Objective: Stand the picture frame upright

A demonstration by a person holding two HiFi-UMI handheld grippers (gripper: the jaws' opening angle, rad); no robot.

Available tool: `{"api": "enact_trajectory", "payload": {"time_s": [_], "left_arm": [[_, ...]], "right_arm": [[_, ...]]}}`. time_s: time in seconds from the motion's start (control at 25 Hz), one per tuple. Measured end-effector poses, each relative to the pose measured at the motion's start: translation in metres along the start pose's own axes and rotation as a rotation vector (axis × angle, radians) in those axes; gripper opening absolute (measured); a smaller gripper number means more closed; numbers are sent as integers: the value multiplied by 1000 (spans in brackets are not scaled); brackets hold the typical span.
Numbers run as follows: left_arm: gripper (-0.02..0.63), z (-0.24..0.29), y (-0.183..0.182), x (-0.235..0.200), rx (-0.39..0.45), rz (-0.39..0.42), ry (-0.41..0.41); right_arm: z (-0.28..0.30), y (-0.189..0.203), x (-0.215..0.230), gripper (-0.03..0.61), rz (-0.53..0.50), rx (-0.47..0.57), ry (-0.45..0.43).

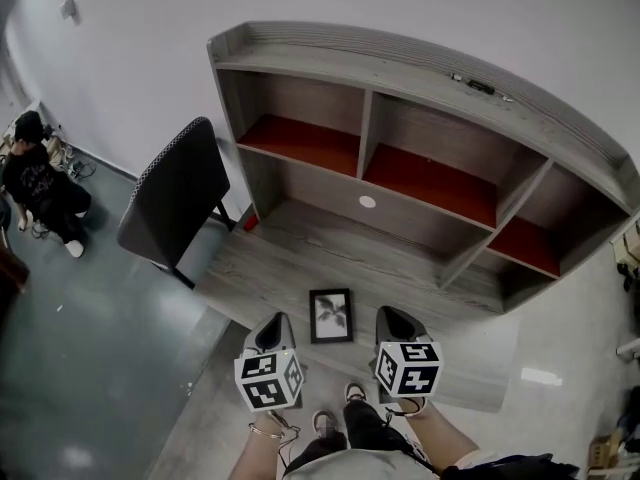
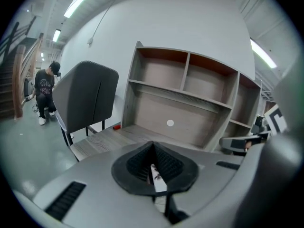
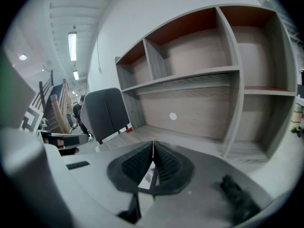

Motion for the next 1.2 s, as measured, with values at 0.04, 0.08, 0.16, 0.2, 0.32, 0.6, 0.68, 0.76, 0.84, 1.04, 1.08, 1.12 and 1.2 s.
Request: {"api": "enact_trajectory", "payload": {"time_s": [0.04,0.08,0.16,0.2,0.32,0.6,0.68,0.76,0.84,1.04,1.08,1.12,1.2], "left_arm": [[3,4,2,0,-7,-11,-4],[3,8,4,-1,-15,-19,-7],[3,16,10,-1,-32,-31,-14],[3,20,13,-2,-42,-34,-17],[3,31,24,-2,-74,-41,-25],[3,61,43,-6,-140,-48,-40],[3,70,47,-10,-154,-49,-48],[3,78,53,-14,-170,-54,-61],[3,86,61,-19,-192,-63,-74],[4,102,81,-27,-237,-89,-96],[4,104,84,-27,-244,-95,-97],[5,106,87,-28,-250,-99,-96],[4,111,91,-29,-257,-101,-97]], "right_arm": [[3,1,2,32,-2,-12,-1],[6,4,5,32,-3,-25,-1],[13,8,10,32,-3,-51,-1],[17,11,12,32,-2,-63,-2],[30,20,16,32,3,-99,-9],[67,38,21,32,17,-172,-36],[78,43,23,32,22,-194,-44],[88,49,25,32,26,-217,-50],[97,55,27,32,29,-243,-55],[119,71,31,32,27,-301,-67],[123,74,31,32,29,-310,-71],[127,77,30,32,32,-317,-77],[133,80,29,32,43,-323,-91]]}}
Point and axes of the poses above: the fingertips, and each gripper's own axes: z forward along the fingers, x to its right, y out of its underside, the point moved 9 cm from there along -z, backward along the fingers, and after that the axes turned 7 degrees about -x, right-handed, at the moved point
